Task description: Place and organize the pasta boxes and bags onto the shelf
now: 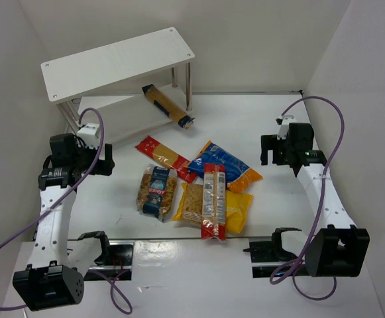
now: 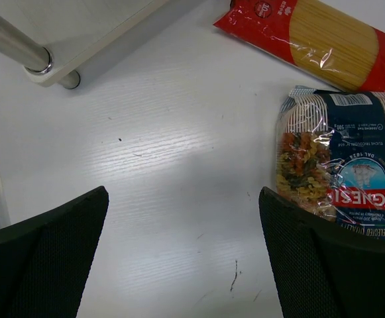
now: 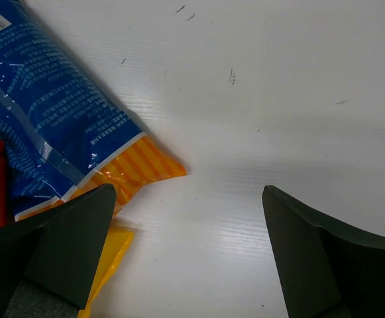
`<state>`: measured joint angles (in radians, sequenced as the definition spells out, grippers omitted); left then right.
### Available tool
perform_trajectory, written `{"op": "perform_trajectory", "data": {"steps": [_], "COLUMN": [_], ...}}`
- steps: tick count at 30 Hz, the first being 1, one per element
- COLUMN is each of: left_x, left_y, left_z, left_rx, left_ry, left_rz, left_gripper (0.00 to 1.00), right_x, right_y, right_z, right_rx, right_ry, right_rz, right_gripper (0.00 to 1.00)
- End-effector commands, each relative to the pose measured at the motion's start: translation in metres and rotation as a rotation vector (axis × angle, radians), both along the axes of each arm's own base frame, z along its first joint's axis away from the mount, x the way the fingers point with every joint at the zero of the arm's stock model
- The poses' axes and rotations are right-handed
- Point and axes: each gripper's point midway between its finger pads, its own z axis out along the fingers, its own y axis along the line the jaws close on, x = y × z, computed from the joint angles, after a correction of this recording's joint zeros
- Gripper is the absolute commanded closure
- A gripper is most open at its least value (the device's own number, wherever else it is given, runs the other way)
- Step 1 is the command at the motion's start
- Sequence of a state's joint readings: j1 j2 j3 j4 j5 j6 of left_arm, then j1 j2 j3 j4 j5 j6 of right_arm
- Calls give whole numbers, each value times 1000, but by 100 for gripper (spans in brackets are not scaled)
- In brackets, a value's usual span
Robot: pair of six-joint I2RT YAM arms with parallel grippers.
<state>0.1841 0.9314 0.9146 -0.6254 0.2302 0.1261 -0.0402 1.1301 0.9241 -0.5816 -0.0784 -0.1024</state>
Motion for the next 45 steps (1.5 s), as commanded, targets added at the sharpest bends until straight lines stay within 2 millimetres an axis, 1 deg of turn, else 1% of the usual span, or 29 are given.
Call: {"op": "perform_trajectory", "data": {"steps": [1,2,3,9,11,12,13,15,16,17,18,19,20,21,22,23,25,26,27,29,30,33,35,37,40,41,42,44,45], "left_x": [6,6,6,6,6,6,6,7,7,7,7,7,5,5,5,4,3,2,2,3,4,5,6,6,6,6,6,6,6], "left_y": [-3,-3,-3,-3,-3,-3,-5,-6,-6,-6,-6,-6,-8,-8,-8,-8,-8,-8,-8,-10,-10,-9,-9,-9,-9,-9,-9,-9,-9], "left_z": [16,16,16,16,16,16,16,14,14,14,14,14,13,13,15,18,20,22,22,20,16,13,11,11,11,11,11,11,11], "left_rx": [-4,-4,-4,-4,-4,-4,-11,-11,-11,-11,-11,-4,-12,-12,-10,-8,-4,-3,-3,-10,-13,-8,-10,-10,-10,-10,-10,-10,-10], "left_ry": [-53,-53,-53,-53,-53,-53,-55,-48,-48,-48,-48,-49,-41,-41,-50,-62,-77,-86,-86,-77,-62,-53,-44,-44,-44,-44,-44,-44,-44], "left_rz": [-13,-13,-13,-13,-13,-13,-23,-36,-36,-36,-36,-41,-48,-48,-48,-48,-49,-49,-49,-56,-56,-61,-61,-61,-61,-61,-61,-61,-61], "left_gripper": [0,0,0,0,0,0,0,0,0,0,0,0,0,0,0,0,0,0,0,0,0,0,0,0,0,0,0,0,0], "right_x": [8,6,5,4,4,2,4,-1,-2,-1,-17,-18,-24,-31,-32,-37,-47,-55,-64,-74,-75,-79,-79,-77,-71,-72,-70,-66,-60], "right_y": [4,7,7,8,12,21,38,55,76,88,96,113,126,131,137,148,158,171,177,190,192,198,198,199,200,199,202,207,210], "right_z": [26,25,29,32,32,31,41,39,48,30,15,17,-6,-14,-20,-27,-44,-45,-54,-57,-59,-61,-61,-66,-71,-74,-74,-73,-69], "right_rx": [16,18,18,16,5,-1,8,-48,-36,-26,-39,-32,21,10,3,-19,-79,-125,-123,-133,-123,-102,-102,-103,-110,-102,-90,-56,-54], "right_ry": [-73,-76,-88,-100,-105,-101,-132,-117,-130,-53,44,66,161,190,203,208,231,235,264,271,273,268,268,275,294,310,311,330,320], "right_rz": [31,49,49,62,114,174,270,460,572,657,791,895,984,1081,1120,1183,1256,1321,1353,1416,1431,1469,1469,1477,1440,1429,1433,1361,1323], "right_gripper": [0,0,0,0,0,0,0,0,0,0,0,0,0,0,0,0,0,0,0,0,0,0,0,0,0,0,0,0,0]}}
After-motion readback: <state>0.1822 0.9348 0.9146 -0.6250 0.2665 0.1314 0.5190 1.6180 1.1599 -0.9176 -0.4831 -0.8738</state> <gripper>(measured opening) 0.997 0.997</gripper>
